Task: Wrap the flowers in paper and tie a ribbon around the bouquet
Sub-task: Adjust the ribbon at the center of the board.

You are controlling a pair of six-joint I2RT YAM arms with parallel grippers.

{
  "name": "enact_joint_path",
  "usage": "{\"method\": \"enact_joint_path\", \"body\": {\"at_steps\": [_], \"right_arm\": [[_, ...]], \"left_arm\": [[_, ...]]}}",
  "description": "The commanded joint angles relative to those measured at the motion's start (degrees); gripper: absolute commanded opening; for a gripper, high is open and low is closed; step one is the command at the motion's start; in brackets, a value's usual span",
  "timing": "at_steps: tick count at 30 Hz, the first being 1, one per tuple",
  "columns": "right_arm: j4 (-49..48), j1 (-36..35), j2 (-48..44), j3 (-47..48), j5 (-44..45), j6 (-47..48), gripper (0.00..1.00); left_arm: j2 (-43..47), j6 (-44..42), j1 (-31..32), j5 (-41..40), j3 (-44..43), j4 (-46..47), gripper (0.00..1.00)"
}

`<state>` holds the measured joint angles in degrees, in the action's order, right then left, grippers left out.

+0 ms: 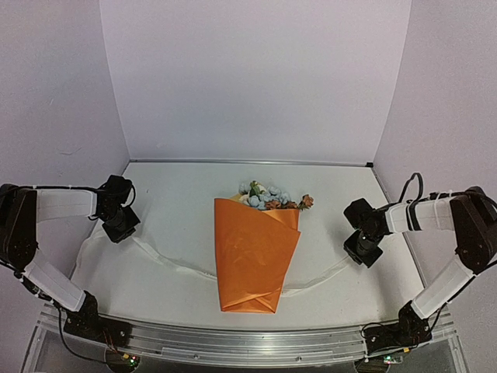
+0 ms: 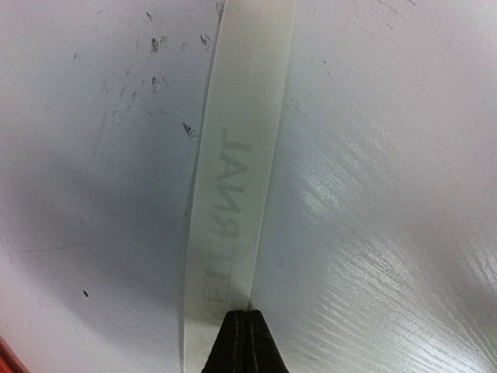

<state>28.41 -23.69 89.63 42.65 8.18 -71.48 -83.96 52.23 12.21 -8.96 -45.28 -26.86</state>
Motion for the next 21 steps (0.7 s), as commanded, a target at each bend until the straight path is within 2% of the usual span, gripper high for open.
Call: {"method": "enact_joint_path", "body": {"at_steps": [1,6,10,14,21], "right_arm": [[5.3,3.3,-0.2,-0.2,-4.3,3.6,0.00],[6.1,2.8,-1.9,0.6,-10.5,3.9,0.02],[6.0,-2.6,-6.5,-2.2,-11.4,-1.5,0.30],[5.9,-10.0,-12.4,-5.6,-9.3,-10.4,0.40],[2.7,-18.6,-17.2,-9.0,-7.0,-23.4,0.42]], "left_arm": [[0.4,-2.2,-0.1,0.6,-2.1,2.1,0.00],[-0.7,-2.6,-0.1,2.8,-3.1,2.7,0.00],[-0.5,-2.3,-0.1,3.4,-2.2,3.1,0.00],[-0.3,-1.8,-0.1,3.9,-1.2,3.4,0.00],[-0.4,-1.7,-0.1,4.8,-0.4,3.7,0.00]]}}
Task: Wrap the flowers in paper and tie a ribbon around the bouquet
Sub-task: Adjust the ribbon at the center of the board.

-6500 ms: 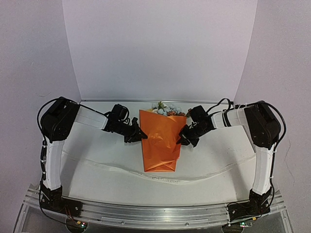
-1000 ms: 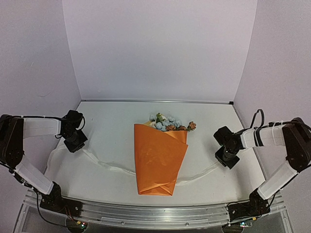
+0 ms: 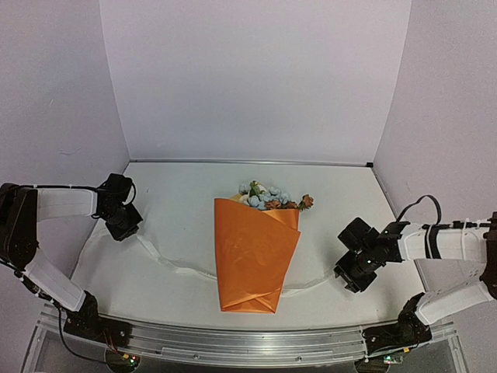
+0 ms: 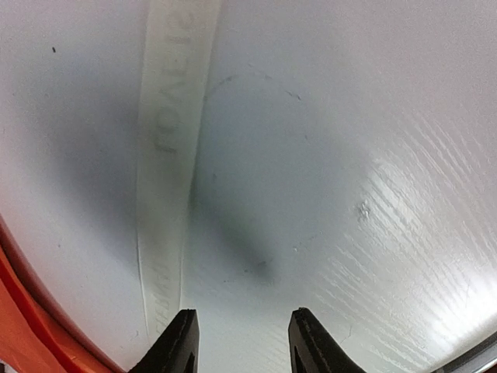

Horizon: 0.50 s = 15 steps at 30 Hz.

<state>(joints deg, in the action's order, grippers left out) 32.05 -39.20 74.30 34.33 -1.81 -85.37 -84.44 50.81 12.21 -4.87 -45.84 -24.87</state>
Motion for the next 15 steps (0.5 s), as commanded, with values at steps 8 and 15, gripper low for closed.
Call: {"method": "enact_joint_path", "body": {"at_steps": [8,15], "right_arm": [[-4.4,-8.1,1.8,2.1,2.3,-15.1,0.41],[-10.0,-11.0,7.0,4.6,0.8,-17.9,0.42]], "left_arm": [[1.3,-0.2,-0.1,1.5,1.0,2.9,0.00],[1.8,-0.4,-0.1,2.8,1.8,3.9,0.00]]}}
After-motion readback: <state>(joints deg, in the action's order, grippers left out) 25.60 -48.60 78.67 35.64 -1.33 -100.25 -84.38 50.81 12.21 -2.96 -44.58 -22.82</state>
